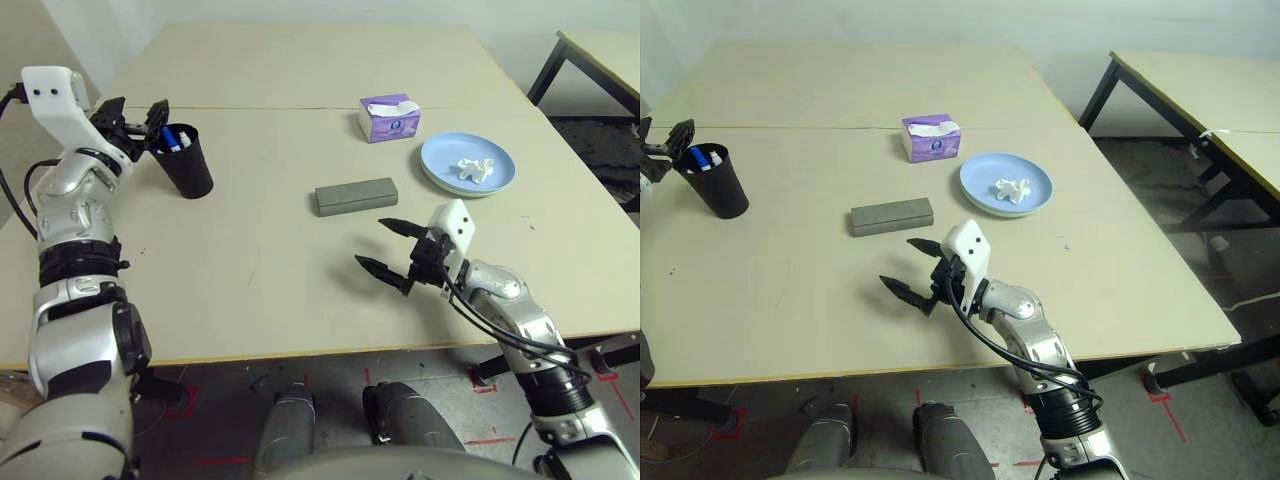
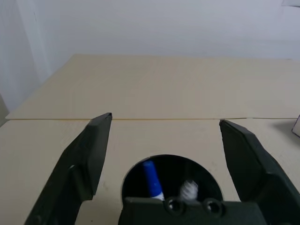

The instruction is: Organize and tidy the items on the table.

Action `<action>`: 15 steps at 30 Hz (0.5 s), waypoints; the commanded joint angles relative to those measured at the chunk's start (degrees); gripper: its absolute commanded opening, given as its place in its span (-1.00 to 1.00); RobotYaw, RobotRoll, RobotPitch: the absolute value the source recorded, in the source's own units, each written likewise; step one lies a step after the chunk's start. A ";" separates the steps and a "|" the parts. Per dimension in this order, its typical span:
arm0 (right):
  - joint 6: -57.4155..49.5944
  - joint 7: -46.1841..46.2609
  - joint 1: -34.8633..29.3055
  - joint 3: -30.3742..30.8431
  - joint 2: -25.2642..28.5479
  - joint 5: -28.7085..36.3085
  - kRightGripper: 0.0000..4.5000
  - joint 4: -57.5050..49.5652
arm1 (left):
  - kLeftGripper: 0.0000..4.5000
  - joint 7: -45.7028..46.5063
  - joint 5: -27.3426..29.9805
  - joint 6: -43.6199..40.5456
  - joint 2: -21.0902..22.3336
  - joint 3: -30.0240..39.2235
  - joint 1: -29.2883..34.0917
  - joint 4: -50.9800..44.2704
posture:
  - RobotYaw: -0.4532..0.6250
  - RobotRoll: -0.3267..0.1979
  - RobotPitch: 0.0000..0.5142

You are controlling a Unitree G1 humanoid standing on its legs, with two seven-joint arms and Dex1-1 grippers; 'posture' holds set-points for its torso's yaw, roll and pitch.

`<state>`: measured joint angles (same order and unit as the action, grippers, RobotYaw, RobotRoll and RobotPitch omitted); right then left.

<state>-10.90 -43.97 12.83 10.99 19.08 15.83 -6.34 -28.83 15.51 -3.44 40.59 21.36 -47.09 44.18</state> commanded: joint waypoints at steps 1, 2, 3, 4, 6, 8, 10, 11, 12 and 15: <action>-0.43 -0.23 0.54 0.50 -0.18 -0.18 1.00 -0.30 | 0.99 0.18 0.23 -0.11 -0.33 -0.03 0.45 0.01 | -0.25 0.25 -0.57; -0.40 -0.20 0.59 0.47 -0.22 -0.16 1.00 -0.31 | 0.99 -0.12 0.46 -0.44 -0.19 0.02 0.40 -0.24 | -0.25 0.25 -0.57; -0.33 -0.26 0.65 0.38 -0.21 -0.09 1.00 -0.33 | 0.99 -0.45 0.70 -0.79 0.01 0.07 0.28 -0.44 | -0.25 0.25 -0.57; -0.29 -0.31 0.68 0.31 -0.20 -0.04 1.00 -0.36 | 0.99 -0.68 0.87 -1.04 0.16 0.10 0.21 -0.57 | -0.25 0.25 -0.57; 0.12 0.66 1.30 -1.45 -0.56 0.72 1.00 -0.37 | 0.99 -2.25 1.83 -2.49 1.47 0.61 0.19 -1.36 | -0.25 0.25 -0.57; 0.03 2.54 2.19 -4.14 -1.02 1.71 1.00 -0.39 | 0.99 -4.33 2.59 -3.89 3.55 1.12 1.44 -2.82 | -0.25 0.25 -0.57; 0.28 4.80 2.94 -7.27 -0.79 2.02 1.00 0.13 | 0.99 -5.83 4.04 -6.11 6.03 2.64 3.86 -4.72 | -0.23 0.25 -0.56; 0.49 5.72 3.16 -8.65 -0.56 2.06 1.00 0.54 | 0.99 -6.37 4.93 -7.12 7.01 3.61 5.09 -5.66 | -0.23 0.25 -0.55; 0.98 6.83 3.32 -10.28 -0.06 1.74 1.00 1.32 | 0.99 -6.62 6.59 -8.79 7.87 5.45 6.71 -7.04 | -0.23 0.25 -0.55; 2.50 9.82 3.44 -15.53 2.02 1.01 1.00 3.52 | 0.99 -6.50 12.10 -13.70 9.31 12.27 12.44 -12.08 | -0.21 0.25 -0.53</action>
<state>-9.36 -35.86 16.38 -1.67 20.14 17.24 -4.18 -35.21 24.85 -14.36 49.41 30.65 -36.43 34.39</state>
